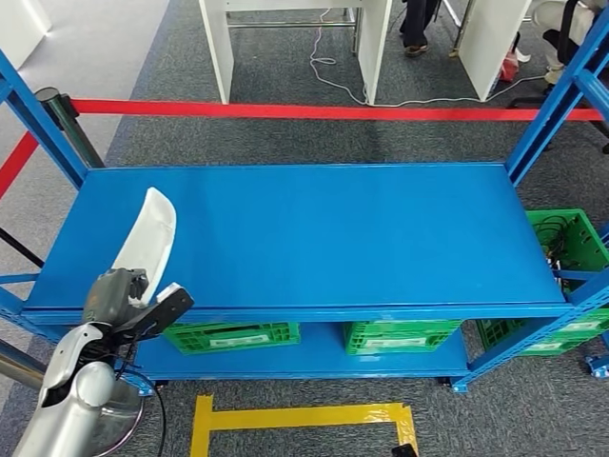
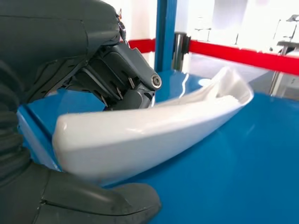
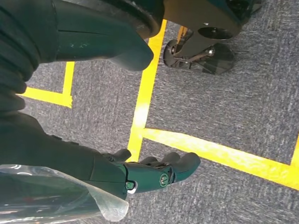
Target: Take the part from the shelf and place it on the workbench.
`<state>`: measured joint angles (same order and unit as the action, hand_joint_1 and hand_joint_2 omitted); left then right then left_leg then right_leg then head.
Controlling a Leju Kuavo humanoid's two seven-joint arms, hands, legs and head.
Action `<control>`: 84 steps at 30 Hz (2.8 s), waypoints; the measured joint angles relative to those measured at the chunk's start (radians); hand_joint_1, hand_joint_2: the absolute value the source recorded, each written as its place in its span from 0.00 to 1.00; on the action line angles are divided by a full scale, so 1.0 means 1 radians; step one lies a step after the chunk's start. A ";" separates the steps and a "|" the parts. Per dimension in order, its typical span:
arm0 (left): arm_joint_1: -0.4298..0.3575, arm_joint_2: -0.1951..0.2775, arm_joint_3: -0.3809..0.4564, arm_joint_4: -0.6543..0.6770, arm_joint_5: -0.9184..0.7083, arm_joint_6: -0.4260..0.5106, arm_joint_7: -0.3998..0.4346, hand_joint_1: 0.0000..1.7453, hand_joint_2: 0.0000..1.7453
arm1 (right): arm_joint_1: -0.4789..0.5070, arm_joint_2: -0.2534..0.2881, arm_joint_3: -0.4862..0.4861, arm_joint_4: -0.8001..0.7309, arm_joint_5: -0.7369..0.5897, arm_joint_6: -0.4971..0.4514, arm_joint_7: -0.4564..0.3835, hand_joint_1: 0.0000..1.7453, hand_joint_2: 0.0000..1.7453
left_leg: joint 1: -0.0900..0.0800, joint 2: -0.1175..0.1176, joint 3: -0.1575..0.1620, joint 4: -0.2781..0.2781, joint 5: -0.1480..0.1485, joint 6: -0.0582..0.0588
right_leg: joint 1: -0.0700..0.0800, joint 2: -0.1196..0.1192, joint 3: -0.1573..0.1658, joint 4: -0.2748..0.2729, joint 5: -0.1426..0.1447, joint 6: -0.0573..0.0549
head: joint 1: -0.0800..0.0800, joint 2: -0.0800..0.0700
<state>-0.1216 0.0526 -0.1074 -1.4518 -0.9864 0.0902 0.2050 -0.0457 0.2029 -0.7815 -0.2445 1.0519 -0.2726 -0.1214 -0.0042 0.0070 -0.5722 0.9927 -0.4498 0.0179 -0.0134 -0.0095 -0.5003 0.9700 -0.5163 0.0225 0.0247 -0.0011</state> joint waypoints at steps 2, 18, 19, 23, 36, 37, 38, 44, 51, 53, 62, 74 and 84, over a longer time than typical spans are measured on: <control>0.001 0.000 -0.006 -0.019 0.002 0.000 -0.001 0.74 1.00 | 0.002 0.000 -0.001 0.000 -0.001 0.000 -0.001 0.00 1.00 | 0.000 0.000 -0.001 0.000 0.000 0.000 | 0.000 0.000 -0.001 0.000 0.000 0.000 | 0.000 0.000; 0.010 0.006 -0.018 -0.040 0.012 -0.001 -0.003 1.00 1.00 | 0.002 0.000 -0.005 0.000 0.008 0.000 -0.005 0.00 1.00 | 0.000 0.001 -0.002 0.000 0.000 0.000 | 0.000 0.000 -0.002 0.000 0.000 0.000 | 0.000 0.000; 0.010 0.007 -0.018 -0.040 0.012 -0.001 -0.003 1.00 1.00 | 0.002 0.000 -0.005 0.000 0.008 0.000 -0.005 0.00 1.00 | 0.000 0.001 -0.002 0.000 0.000 0.000 | 0.000 0.000 -0.002 0.000 0.000 0.000 | 0.000 0.000; 0.011 0.008 -0.018 -0.040 0.013 -0.001 -0.003 1.00 1.00 | 0.002 0.000 -0.005 0.000 0.008 0.000 -0.005 0.00 1.00 | 0.000 0.001 -0.002 0.000 0.000 0.000 | 0.000 0.000 -0.002 0.000 0.000 0.000 | 0.000 0.000; 0.029 0.016 -0.026 -0.058 0.006 0.065 -0.097 1.00 1.00 | 0.002 0.000 -0.007 0.000 0.013 0.001 -0.014 0.00 1.00 | 0.000 0.001 -0.002 0.000 0.000 0.000 | 0.000 0.001 -0.003 0.000 0.000 0.000 | 0.000 0.000; 0.032 0.016 -0.027 -0.065 0.004 0.076 -0.104 1.00 1.00 | 0.002 0.000 -0.008 0.000 0.013 0.001 -0.015 0.00 1.00 | 0.000 0.001 -0.003 0.000 0.000 0.000 | 0.000 0.001 -0.003 0.000 0.000 0.000 | 0.000 0.000; 0.033 0.016 -0.029 -0.070 0.003 0.084 -0.109 1.00 1.00 | 0.002 0.000 -0.008 0.000 0.013 0.001 -0.015 0.00 1.00 | 0.000 0.001 -0.003 0.000 0.000 0.000 | 0.000 0.001 -0.003 0.000 0.000 0.000 | 0.000 0.000; 0.041 0.015 -0.038 -0.089 0.002 0.093 -0.118 1.00 1.00 | 0.002 0.000 -0.010 0.000 0.015 0.001 -0.016 0.00 1.00 | 0.000 0.001 -0.003 0.000 0.000 0.000 | 0.000 0.001 -0.003 0.000 0.000 0.000 | 0.000 0.000; 0.064 0.011 -0.042 -0.130 0.032 0.165 -0.195 1.00 1.00 | 0.003 0.000 -0.018 0.000 0.012 -0.001 -0.026 0.00 1.00 | 0.000 0.001 -0.003 0.000 0.000 0.000 | 0.000 0.001 -0.003 0.000 0.000 0.000 | 0.000 0.000; 0.086 0.002 -0.042 -0.163 0.096 0.204 -0.260 1.00 1.00 | 0.004 0.003 -0.021 0.000 0.010 -0.009 -0.027 0.00 1.00 | 0.000 0.002 -0.003 0.000 0.000 0.000 | 0.000 0.002 -0.003 0.000 0.000 0.000 | 0.000 0.000; 0.191 -0.052 -0.067 -0.334 0.253 0.276 -0.411 1.00 1.00 | 0.002 0.024 -0.041 -0.002 -0.001 -0.058 -0.040 0.00 1.00 | 0.000 0.003 -0.004 0.000 -0.001 0.000 | 0.000 0.002 -0.005 0.000 0.000 0.000 | 0.000 0.000; 0.222 -0.068 -0.068 -0.383 0.267 0.309 -0.444 1.00 1.00 | 0.002 0.033 -0.055 -0.006 -0.028 -0.068 -0.069 0.00 1.00 | -0.003 0.003 -0.006 0.009 -0.006 0.009 | -0.004 0.004 -0.004 -0.001 0.001 0.005 | 0.000 0.000; 0.358 -0.098 -0.137 -0.462 0.329 0.480 -0.626 1.00 1.00 | 0.009 0.046 -0.160 -0.045 -0.173 -0.021 -0.159 0.00 1.00 | 0.000 0.013 -0.008 -0.011 0.015 0.037 | -0.007 0.008 -0.114 0.276 -0.159 0.026 | 0.001 0.000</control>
<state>0.2360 -0.0452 -0.2439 -1.9137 -0.6578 0.5705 -0.4210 -0.0370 0.2489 -0.9417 -0.2897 0.8784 -0.2939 -0.2802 -0.0041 0.0203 -0.5805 0.9818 -0.4345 0.0549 -0.0204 -0.0018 -0.6139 1.2457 -0.6748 0.0488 0.0260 -0.0011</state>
